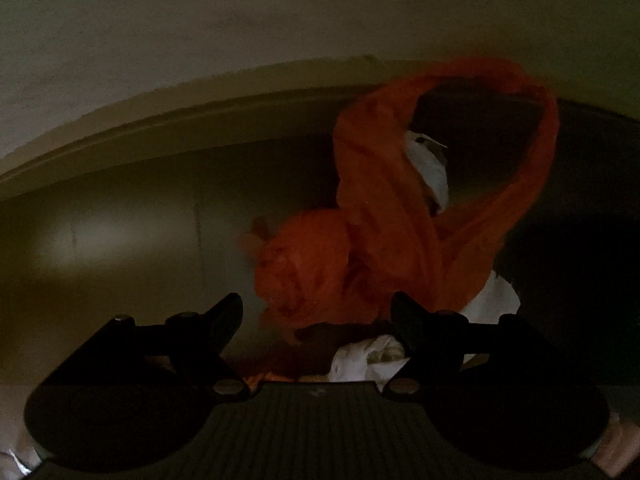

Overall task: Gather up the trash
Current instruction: 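Grasp the red plastic bag from the floor with the left tool, then carry the red plastic bag over the green bin and open the left tool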

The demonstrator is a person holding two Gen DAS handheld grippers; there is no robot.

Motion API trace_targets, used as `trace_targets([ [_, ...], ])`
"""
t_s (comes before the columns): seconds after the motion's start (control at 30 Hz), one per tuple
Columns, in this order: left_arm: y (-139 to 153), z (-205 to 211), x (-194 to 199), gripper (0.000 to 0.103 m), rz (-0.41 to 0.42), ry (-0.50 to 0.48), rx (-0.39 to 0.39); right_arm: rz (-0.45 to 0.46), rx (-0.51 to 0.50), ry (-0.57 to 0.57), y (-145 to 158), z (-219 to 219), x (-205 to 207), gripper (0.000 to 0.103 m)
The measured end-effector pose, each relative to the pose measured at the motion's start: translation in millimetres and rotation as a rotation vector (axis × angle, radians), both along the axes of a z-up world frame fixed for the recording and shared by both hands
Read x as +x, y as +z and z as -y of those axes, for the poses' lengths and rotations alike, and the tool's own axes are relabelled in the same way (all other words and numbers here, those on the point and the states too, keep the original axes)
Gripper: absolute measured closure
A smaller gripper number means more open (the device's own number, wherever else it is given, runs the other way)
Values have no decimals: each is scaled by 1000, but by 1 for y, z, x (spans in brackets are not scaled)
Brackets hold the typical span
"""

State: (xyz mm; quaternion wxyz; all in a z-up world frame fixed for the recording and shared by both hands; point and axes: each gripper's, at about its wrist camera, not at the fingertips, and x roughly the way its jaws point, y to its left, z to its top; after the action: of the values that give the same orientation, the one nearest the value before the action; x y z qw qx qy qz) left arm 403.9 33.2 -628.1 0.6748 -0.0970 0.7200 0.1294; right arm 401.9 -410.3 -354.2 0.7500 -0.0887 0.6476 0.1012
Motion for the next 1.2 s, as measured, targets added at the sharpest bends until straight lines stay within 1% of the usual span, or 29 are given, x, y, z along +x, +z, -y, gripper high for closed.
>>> trace_targets([
  [0.17, -18, -3, 4, 22, -4, 1, -6, -15, -40, 0, -3, -7, 2, 93],
  [0.27, -23, -4, 5, 22, -2, -10, 13, -16, -51, -4, -4, -9, 1, 93],
  [0.37, -21, -5, 4, 32, -2, -16, 14, -16, -59, -10, -4, -10, 1, 93],
  [0.43, -15, -6, 2, 42, 1, -17, 14, -15, -61, -17, -3, -10, 1, 93],
  [0.47, -13, -5, 2, 52, 2, -21, 16, -14, -62, -20, -3, -9, 1, 93],
  [0.5, -10, -4, 1, 56, 2, -29, 25, -11, -64, -24, -3, -10, 1, 93],
  [0.67, 8, 4, -9, 60, 13, -58, 76, 12, -50, -42, -2, -6, -2, 94],
  [0.77, 26, 6, -17, 60, 10, -44, 87, 30, -39, -33, -1, -3, -5, 94],
  [0.97, 84, 19, -30, 60, 23, -50, 61, 95, -14, -18, 1, 4, -3, 96],
  [1.1, 131, 35, -38, 60, 45, -101, 28, 148, -19, 18, 2, 7, 4, 97],
  [1.2, 170, 57, -40, 60, 78, -145, 1, 187, -36, 53, 3, 9, 9, 97],
])
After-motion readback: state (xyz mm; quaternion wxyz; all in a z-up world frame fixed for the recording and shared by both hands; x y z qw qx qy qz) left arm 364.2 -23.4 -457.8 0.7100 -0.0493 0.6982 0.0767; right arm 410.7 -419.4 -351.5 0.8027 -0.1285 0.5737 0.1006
